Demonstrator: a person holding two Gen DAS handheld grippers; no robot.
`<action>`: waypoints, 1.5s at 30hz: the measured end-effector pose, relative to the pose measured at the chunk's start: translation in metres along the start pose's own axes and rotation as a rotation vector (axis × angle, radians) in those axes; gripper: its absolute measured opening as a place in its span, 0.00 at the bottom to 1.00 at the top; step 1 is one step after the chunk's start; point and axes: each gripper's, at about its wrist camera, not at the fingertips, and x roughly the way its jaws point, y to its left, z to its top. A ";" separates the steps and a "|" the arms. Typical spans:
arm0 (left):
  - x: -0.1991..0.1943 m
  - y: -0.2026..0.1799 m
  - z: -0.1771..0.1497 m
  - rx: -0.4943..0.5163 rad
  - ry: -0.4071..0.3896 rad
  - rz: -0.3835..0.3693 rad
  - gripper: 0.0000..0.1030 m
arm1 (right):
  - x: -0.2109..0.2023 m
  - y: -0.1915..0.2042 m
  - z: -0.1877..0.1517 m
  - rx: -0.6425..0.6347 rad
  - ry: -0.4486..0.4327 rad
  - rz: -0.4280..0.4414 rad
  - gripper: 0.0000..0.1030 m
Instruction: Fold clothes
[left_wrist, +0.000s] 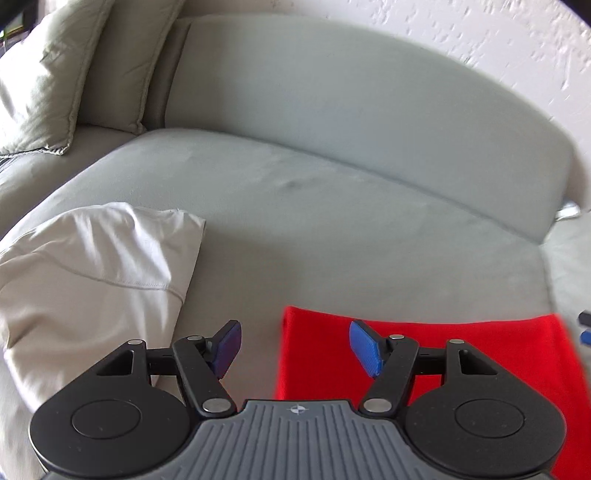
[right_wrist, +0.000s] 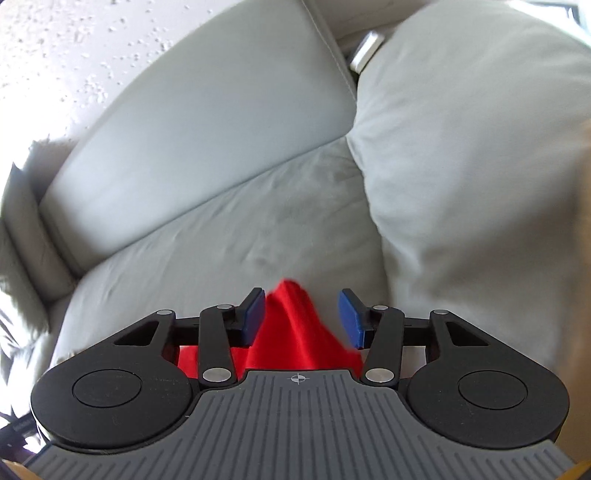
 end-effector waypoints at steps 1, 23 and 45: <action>0.010 0.001 0.002 0.001 0.017 0.001 0.60 | 0.011 -0.002 0.003 0.020 0.017 0.010 0.50; -0.117 -0.031 -0.068 0.124 -0.265 0.056 0.48 | -0.183 0.067 -0.082 0.119 -0.257 -0.061 0.76; -0.116 -0.067 -0.084 0.263 -0.136 0.016 0.58 | -0.240 -0.033 -0.086 0.132 -0.030 -0.027 0.67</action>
